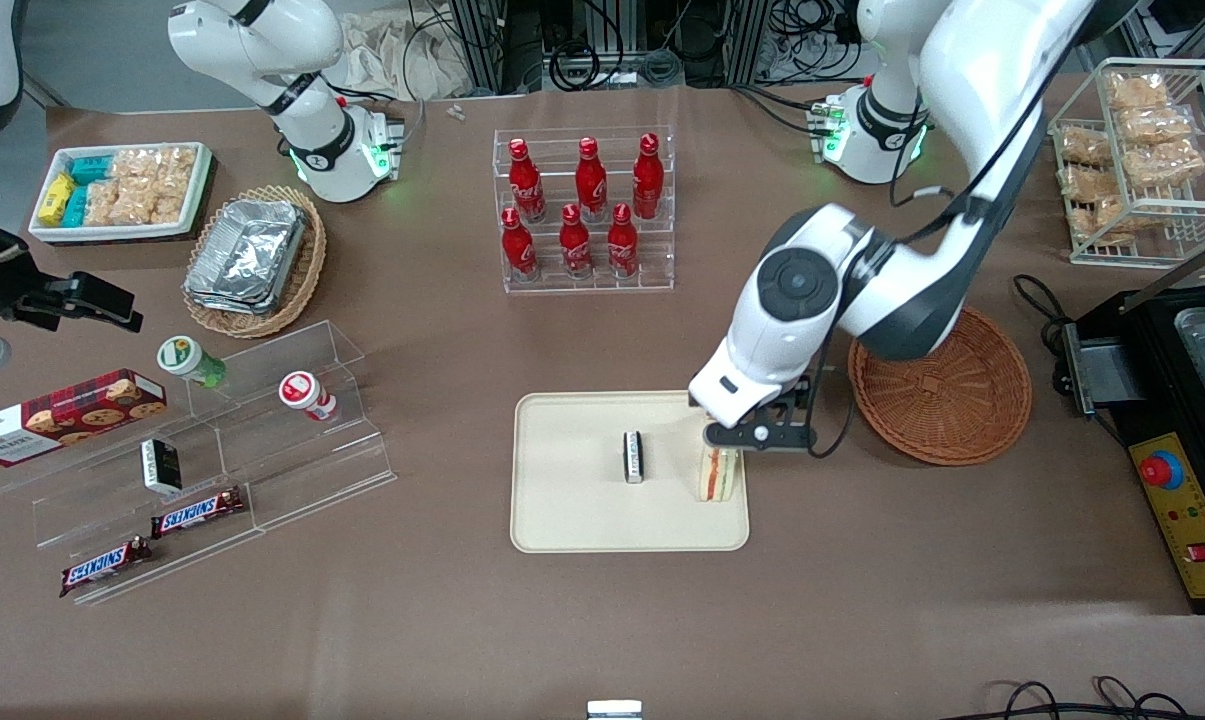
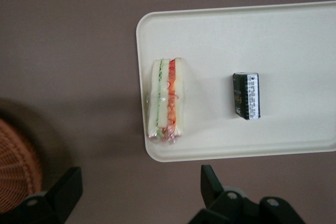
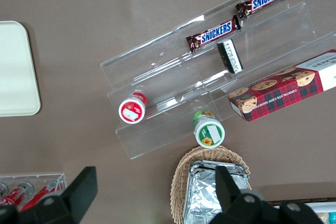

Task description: Place sandwich from basket to tray

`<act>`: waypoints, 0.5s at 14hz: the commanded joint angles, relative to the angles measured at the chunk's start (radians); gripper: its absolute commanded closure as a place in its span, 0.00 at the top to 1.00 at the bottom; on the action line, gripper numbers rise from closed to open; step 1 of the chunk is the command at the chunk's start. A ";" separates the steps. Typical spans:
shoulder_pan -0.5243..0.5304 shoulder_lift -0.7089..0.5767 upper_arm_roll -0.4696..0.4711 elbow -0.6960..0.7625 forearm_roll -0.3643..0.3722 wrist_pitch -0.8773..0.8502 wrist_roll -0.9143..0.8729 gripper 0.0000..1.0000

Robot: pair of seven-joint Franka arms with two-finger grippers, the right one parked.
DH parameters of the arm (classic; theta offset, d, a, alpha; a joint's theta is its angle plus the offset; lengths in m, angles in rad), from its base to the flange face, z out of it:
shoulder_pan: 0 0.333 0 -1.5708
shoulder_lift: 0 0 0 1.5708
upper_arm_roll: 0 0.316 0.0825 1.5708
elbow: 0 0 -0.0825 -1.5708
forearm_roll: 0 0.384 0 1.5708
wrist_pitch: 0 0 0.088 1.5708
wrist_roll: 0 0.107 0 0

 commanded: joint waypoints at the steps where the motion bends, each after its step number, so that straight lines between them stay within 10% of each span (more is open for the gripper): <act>1: 0.011 -0.155 0.065 -0.058 -0.082 -0.074 0.092 1.00; 7: 0.000 -0.365 0.250 -0.089 -0.216 -0.238 0.321 1.00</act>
